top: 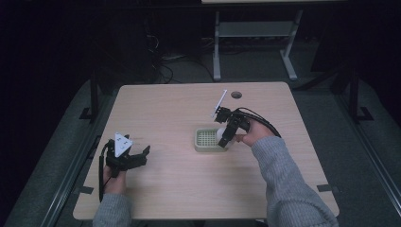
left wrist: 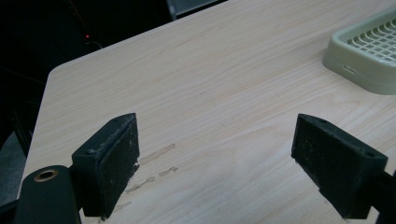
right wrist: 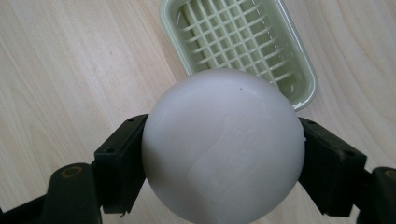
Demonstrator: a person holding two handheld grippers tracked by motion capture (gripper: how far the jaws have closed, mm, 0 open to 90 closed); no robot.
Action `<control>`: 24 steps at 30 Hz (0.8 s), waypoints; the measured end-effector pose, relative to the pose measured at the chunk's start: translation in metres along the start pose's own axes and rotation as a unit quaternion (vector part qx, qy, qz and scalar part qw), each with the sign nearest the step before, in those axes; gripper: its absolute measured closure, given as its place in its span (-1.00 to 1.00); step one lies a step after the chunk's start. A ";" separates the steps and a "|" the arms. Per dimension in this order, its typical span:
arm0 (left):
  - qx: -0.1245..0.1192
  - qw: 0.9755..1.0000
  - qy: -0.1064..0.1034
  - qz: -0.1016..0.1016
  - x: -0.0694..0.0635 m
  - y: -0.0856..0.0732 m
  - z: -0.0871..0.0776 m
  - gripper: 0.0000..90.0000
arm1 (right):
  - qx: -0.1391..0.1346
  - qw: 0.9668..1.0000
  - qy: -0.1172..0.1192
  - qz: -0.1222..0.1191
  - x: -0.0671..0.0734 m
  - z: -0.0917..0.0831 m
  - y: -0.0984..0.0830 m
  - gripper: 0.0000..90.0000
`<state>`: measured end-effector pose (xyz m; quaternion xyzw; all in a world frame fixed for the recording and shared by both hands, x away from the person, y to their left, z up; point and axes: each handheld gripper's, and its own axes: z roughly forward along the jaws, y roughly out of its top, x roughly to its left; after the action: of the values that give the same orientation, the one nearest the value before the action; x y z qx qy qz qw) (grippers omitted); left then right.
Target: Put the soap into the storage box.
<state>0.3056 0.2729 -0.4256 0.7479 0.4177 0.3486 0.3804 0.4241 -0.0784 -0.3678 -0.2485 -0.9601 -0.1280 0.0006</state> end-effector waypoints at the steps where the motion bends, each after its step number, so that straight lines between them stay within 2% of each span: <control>1: 0.000 1.000 0.001 0.001 0.000 0.000 0.000 -0.67 | 0.001 1.000 -0.001 0.002 0.000 0.001 0.000 -0.49; 8: 0.001 1.000 0.001 0.001 0.000 0.000 -0.001 -0.67 | 0.006 1.000 0.000 0.005 -0.003 0.005 0.004 -0.49; 13: 0.001 1.000 0.001 0.001 0.000 0.000 -0.001 -0.67 | 0.012 1.000 -0.003 -0.001 -0.002 0.004 0.011 -0.49; 24: -0.002 1.000 0.002 -0.001 0.001 0.000 -0.001 -0.67 | 0.008 1.000 0.004 -0.003 -0.004 0.005 0.024 -0.49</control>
<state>0.3053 0.2735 -0.4251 0.7458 0.4183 0.3512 0.3814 0.4398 -0.0590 -0.3675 -0.2454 -0.9618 -0.1209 0.0059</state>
